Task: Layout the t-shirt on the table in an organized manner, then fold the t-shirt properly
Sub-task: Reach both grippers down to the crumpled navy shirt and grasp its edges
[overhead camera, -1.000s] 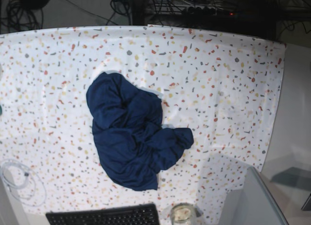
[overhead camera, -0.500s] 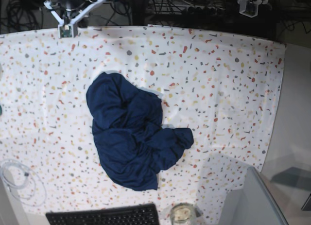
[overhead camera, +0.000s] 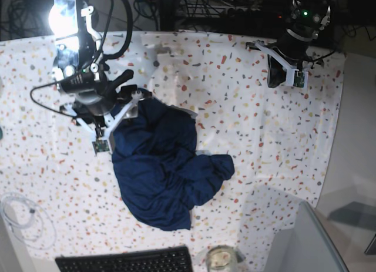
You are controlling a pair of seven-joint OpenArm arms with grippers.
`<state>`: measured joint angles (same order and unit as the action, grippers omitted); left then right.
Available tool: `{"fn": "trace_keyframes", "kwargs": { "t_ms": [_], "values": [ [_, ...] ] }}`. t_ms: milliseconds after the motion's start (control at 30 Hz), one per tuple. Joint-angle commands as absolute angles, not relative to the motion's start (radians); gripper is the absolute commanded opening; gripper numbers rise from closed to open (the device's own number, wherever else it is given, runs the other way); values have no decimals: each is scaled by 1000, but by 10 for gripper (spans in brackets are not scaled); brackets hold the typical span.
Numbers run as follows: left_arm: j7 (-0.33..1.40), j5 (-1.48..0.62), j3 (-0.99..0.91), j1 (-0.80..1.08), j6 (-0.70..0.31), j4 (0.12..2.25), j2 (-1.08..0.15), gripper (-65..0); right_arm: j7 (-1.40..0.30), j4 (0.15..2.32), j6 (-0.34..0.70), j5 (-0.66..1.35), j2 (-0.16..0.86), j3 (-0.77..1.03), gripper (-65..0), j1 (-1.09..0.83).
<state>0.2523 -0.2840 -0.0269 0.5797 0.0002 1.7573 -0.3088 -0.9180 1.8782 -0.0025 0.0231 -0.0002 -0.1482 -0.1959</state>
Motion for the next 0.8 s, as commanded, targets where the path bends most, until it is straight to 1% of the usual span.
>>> {"fn": "trace_keyframes", "kwargs": {
  "t_ms": [0, 100, 167, 200, 233, 333, 433, 533, 600, 667, 767],
  "values": [
    [234, -283, -53, 582, 8, 1770, -288, -650, -914, 1882, -4, 30, 28, -194, -314, -166],
    [234, -275, -104, 545, 8, 1771, -225, -650, -911, 1842, -4, 30, 101, -328, -311, -104],
    [236, -275, -111, 513, 5, 1764, -214, -497, -909, 1787, -5, 30, 107, -380, -311, -56],
    [236, -275, -110, 496, 5, 1764, -222, -436, -909, 1748, -5, 30, 104, -389, -311, -28],
    [236, -275, -108, 479, 5, 1762, -231, -410, -909, 1710, -5, 30, 101, -398, -309, -5],
    [236, -274, -70, 423, 5, 1751, -278, -423, -855, 1626, -5, 30, 67, -400, -309, 47],
    [236, -274, 12, 355, 5, 1698, -337, -454, -786, 1563, -5, 30, 56, -397, -309, 82],
    [236, -274, 90, 303, 5, 1635, -375, -494, -777, 1489, -5, 30, 54, -395, -309, 120],
    [236, -274, 120, 282, 5, 1606, -380, -507, -776, 1451, -5, 30, 54, -395, -309, 134],
    [236, -265, 143, 265, 5, 1584, -378, -507, -774, 1425, -5, 30, 59, -395, -309, 142],
    [236, -156, 220, 243, 7, 1573, -364, -499, -774, 1411, -5, 30, 62, -377, -309, 145]
  ]
}}
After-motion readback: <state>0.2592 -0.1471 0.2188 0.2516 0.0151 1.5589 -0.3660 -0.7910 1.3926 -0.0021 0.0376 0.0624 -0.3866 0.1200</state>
